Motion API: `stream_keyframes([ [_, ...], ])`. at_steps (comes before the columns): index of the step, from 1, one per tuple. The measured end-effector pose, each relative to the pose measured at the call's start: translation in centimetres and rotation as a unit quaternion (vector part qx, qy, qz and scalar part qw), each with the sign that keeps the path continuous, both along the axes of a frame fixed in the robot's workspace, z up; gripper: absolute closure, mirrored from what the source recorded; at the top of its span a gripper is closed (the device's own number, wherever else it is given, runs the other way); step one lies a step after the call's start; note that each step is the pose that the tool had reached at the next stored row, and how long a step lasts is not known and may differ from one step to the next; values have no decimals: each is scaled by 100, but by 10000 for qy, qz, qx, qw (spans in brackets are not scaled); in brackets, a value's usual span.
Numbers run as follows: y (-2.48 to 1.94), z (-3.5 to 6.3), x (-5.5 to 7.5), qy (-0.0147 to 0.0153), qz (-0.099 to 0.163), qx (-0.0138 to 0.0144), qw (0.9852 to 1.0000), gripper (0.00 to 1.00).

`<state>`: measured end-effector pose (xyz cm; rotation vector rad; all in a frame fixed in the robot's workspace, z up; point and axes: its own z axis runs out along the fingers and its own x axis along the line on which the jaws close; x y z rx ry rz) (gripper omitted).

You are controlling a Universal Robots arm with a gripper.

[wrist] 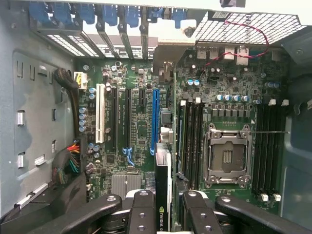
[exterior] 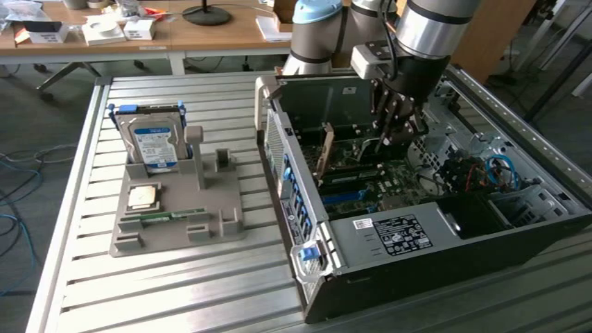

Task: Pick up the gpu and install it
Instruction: 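Insert the gpu into the slot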

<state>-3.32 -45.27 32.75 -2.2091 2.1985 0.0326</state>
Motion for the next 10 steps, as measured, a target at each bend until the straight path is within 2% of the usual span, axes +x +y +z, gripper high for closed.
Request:
stream_keyframes([
  [10, 0, -128, -3, -45, 0, 0, 10000, 74],
])
